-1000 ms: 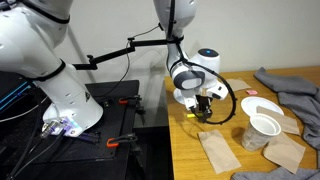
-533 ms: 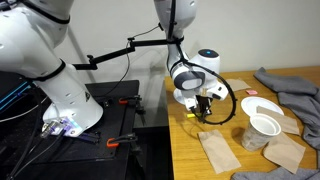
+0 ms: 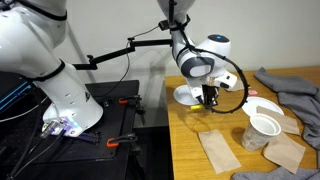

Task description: Put the marker in the cup

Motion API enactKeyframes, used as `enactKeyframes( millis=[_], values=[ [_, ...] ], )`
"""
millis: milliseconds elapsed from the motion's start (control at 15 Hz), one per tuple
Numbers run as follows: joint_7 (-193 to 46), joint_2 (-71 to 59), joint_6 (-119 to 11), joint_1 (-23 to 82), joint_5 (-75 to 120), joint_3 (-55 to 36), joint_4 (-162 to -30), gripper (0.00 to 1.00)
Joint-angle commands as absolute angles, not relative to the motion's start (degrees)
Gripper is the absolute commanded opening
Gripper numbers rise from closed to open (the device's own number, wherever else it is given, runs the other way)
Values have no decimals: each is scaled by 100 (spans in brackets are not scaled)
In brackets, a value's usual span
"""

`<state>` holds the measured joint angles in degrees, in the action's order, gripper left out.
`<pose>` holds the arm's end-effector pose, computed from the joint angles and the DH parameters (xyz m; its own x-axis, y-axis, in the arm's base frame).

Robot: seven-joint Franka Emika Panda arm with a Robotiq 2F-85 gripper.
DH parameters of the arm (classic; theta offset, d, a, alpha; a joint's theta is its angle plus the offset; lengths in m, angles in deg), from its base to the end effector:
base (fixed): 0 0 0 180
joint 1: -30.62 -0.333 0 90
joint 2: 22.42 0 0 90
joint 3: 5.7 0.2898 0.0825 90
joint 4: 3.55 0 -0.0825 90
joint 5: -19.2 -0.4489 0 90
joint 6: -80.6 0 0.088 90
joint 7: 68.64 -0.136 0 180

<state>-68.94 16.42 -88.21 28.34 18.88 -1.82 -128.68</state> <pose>0.5451 0.0657 -0.0288 0.9933 0.0778 0.0849 0.0818 -0.9957 -0.0444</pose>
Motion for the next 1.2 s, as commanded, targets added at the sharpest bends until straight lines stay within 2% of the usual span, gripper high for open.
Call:
enactKeyframes(
  millis=[0, 400, 867, 933, 1000, 1133],
  values=[
    [-6865, 953, -7687, 2894, 1844, -158, -12710, 5],
    [-6866, 578, -6101, 2837, 1890, -269, -11658, 5],
    [-6929, 633, -5086, 2801, 1978, -367, -10517, 5],
    [-6887, 602, -5443, 2833, 1877, -314, -10796, 5],
    [-6887, 599, -5397, 2834, 1876, -317, -10735, 19],
    [-6887, 616, -5399, 2834, 1876, -317, -10756, 19]
  ],
)
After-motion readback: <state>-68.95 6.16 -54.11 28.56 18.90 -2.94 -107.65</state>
